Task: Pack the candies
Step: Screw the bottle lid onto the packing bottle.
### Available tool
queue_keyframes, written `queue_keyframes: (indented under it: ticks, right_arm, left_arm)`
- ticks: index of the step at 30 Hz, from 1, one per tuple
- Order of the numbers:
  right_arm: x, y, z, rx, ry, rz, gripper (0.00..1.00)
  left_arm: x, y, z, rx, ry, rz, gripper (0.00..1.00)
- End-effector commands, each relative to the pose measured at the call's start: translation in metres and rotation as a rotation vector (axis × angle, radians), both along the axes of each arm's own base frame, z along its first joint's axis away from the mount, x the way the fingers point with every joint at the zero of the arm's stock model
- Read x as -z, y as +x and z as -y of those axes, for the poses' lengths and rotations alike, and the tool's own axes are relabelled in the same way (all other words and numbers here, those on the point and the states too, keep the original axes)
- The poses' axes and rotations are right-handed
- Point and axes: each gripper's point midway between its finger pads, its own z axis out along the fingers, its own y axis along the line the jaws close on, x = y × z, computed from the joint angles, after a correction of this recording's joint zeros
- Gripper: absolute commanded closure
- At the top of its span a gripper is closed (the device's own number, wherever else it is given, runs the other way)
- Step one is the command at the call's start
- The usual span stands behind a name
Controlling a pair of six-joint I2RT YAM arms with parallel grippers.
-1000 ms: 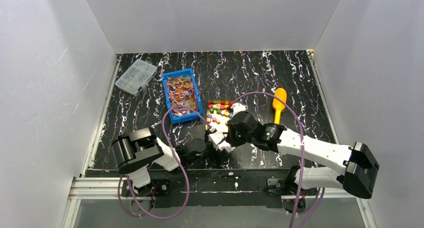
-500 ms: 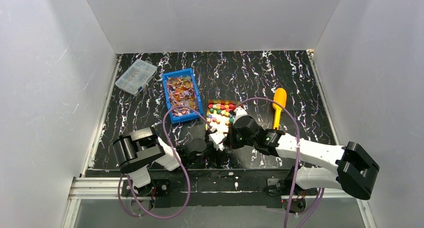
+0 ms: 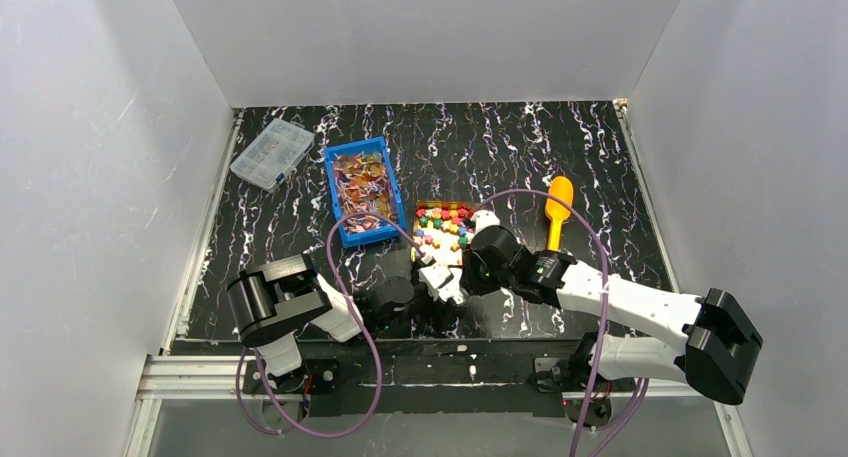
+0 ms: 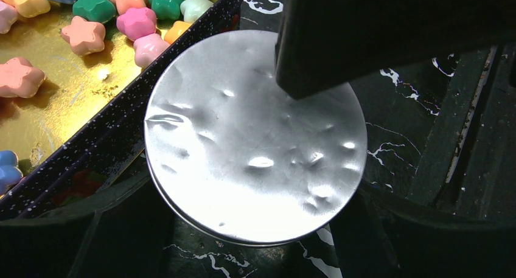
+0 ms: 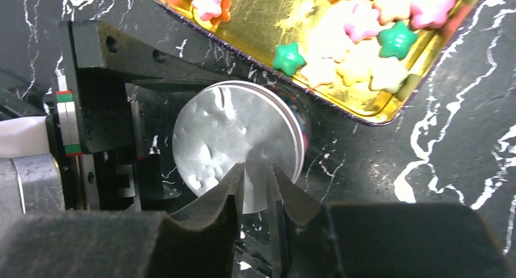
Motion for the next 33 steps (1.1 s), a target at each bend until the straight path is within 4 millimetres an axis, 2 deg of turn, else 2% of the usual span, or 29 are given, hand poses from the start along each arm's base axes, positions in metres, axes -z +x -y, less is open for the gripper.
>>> queue_keyframes:
  ticks: [1, 8, 13, 19, 24, 33]
  right_arm:
    - [-0.018, 0.019, 0.006, 0.008, -0.034, 0.067, 0.71]
    - [-0.02, 0.039, 0.004, 0.0, -0.021, 0.076, 0.7]
    - [-0.012, 0.043, -0.001, -0.026, -0.008, 0.043, 0.71]
    - [-0.008, 0.041, -0.011, -0.055, 0.057, 0.021, 0.72]
    - [0.003, 0.04, -0.008, -0.046, 0.054, -0.002, 0.73]
    - [0.018, 0.018, 0.0, -0.092, 0.048, -0.077, 0.79]
  left_arm:
    - [0.042, -0.013, -0.028, 0.0, 0.156, -0.093, 0.69]
    - [0.045, -0.018, -0.025, 0.024, 0.158, -0.106, 0.7]
    - [0.045, -0.019, -0.023, 0.034, 0.159, -0.11, 0.7]
    - [0.048, -0.022, -0.021, 0.052, 0.161, -0.12, 0.71]
    - [0.049, -0.022, -0.02, 0.056, 0.165, -0.121, 0.71]
    - [0.049, -0.021, -0.021, 0.05, 0.169, -0.116, 0.71]
